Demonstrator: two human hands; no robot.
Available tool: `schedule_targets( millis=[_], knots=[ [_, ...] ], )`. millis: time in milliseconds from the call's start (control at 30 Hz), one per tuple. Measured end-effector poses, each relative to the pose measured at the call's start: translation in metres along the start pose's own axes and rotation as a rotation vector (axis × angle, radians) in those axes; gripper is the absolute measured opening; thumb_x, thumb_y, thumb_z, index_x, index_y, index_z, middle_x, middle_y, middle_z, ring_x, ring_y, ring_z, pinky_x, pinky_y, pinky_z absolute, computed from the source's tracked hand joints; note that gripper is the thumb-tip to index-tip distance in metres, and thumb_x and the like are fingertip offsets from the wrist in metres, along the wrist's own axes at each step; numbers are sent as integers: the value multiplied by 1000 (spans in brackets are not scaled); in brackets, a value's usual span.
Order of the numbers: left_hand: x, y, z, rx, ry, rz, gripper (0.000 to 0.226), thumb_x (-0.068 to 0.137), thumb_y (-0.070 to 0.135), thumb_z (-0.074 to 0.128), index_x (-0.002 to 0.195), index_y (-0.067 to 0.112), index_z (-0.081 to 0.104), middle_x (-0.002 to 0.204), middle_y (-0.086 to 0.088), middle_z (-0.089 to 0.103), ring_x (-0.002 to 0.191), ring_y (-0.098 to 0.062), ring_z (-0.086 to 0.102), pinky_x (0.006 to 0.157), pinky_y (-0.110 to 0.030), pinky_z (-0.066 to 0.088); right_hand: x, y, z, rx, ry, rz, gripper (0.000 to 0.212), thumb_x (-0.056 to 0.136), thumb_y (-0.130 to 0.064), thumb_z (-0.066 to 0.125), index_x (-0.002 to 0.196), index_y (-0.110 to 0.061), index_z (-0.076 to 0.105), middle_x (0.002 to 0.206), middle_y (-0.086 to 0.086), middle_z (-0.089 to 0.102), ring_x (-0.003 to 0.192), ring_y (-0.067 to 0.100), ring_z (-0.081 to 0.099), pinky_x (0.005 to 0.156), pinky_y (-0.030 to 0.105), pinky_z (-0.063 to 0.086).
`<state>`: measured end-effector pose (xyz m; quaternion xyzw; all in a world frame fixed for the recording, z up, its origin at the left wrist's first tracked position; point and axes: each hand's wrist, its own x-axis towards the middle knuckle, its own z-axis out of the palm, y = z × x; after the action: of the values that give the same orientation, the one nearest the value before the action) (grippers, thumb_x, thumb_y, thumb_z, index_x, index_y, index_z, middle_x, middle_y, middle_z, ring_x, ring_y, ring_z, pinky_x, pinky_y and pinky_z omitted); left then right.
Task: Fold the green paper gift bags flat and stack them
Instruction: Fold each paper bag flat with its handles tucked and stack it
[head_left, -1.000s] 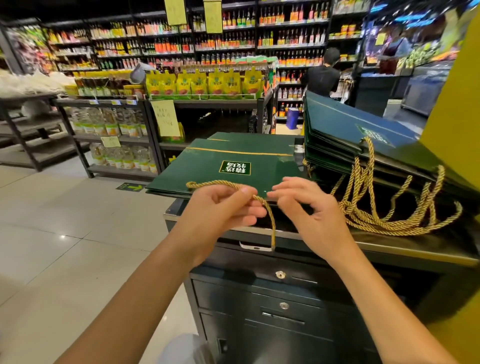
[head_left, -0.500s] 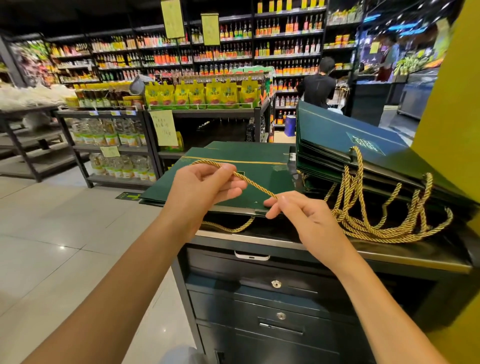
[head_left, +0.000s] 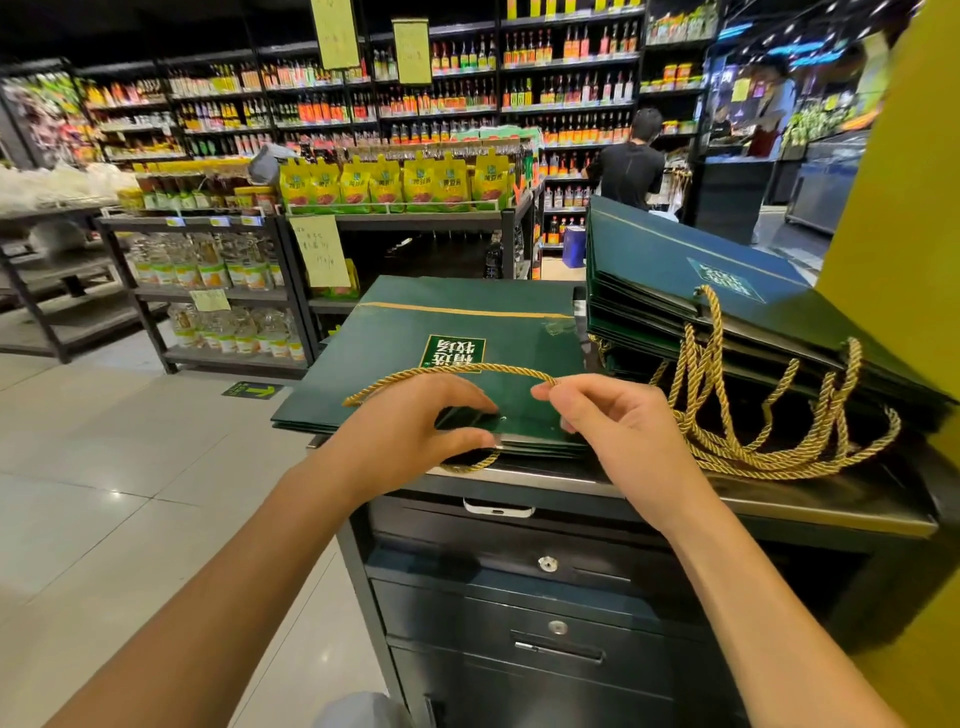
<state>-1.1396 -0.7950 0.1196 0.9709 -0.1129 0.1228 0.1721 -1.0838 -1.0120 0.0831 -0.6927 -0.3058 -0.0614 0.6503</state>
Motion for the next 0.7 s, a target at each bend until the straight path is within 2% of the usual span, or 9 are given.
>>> schedule_targets(
  millis=[100, 167, 233, 300, 433, 500, 600, 700],
  knots=[
    [-6, 4, 6, 43, -32, 12, 38, 96, 40, 65, 131, 27, 67, 133, 14, 64, 117, -3, 57, 96, -17, 44, 0, 2, 0, -8, -9, 12, 11, 94, -15, 68, 96, -17, 79, 82, 2, 75, 79, 9, 68, 79, 20, 54],
    [-10, 6, 13, 69, -35, 1, 39, 98, 39, 62, 135, 27, 65, 140, 15, 60, 122, -5, 56, 95, -16, 41, 0, 4, -1, -26, -29, 18, 15, 93, -12, 70, 98, -22, 79, 85, -1, 77, 83, 13, 70, 80, 24, 57],
    [-13, 6, 19, 65, -23, -17, 40, 99, 41, 59, 137, 29, 63, 144, 17, 56, 125, -7, 56, 100, -22, 45, 1, 7, 0, -83, -44, 8, 17, 95, -13, 68, 99, -25, 79, 87, 0, 77, 86, 20, 69, 80, 31, 55],
    [-15, 5, 24, 39, -1, -37, 40, 99, 44, 58, 137, 31, 63, 145, 17, 56, 126, -9, 57, 103, -29, 49, 3, 9, -1, -166, -58, -14, 15, 95, -15, 68, 102, -22, 80, 92, -2, 76, 89, 20, 67, 83, 33, 53],
    [-16, 5, 28, 30, 20, -47, 38, 100, 45, 55, 134, 31, 65, 139, 14, 62, 122, -14, 61, 105, -38, 49, 6, 11, 1, -272, -87, -12, 17, 95, -13, 69, 107, -19, 79, 95, -6, 74, 89, 10, 67, 78, 22, 52],
    [-14, 6, 27, 47, 17, -50, 39, 101, 45, 52, 134, 30, 65, 136, 12, 65, 121, -15, 61, 106, -41, 47, 8, 12, 6, -338, -94, -21, 18, 93, -13, 71, 109, -20, 77, 91, -6, 73, 85, 10, 66, 77, 25, 54],
    [-13, 6, 28, 42, 4, -56, 40, 101, 47, 49, 133, 30, 66, 134, 10, 66, 121, -16, 61, 107, -42, 46, 10, 14, 12, -412, -91, -4, 11, 92, -17, 73, 102, -21, 76, 84, -7, 72, 80, 11, 66, 78, 34, 57],
    [-13, 5, 28, 45, 9, -65, 39, 101, 49, 48, 131, 32, 66, 131, 11, 67, 120, -16, 61, 106, -43, 46, 11, 15, 14, -464, -101, -1, 9, 95, -20, 70, 98, -22, 77, 81, -9, 71, 77, 9, 64, 76, 32, 56]
  ],
)
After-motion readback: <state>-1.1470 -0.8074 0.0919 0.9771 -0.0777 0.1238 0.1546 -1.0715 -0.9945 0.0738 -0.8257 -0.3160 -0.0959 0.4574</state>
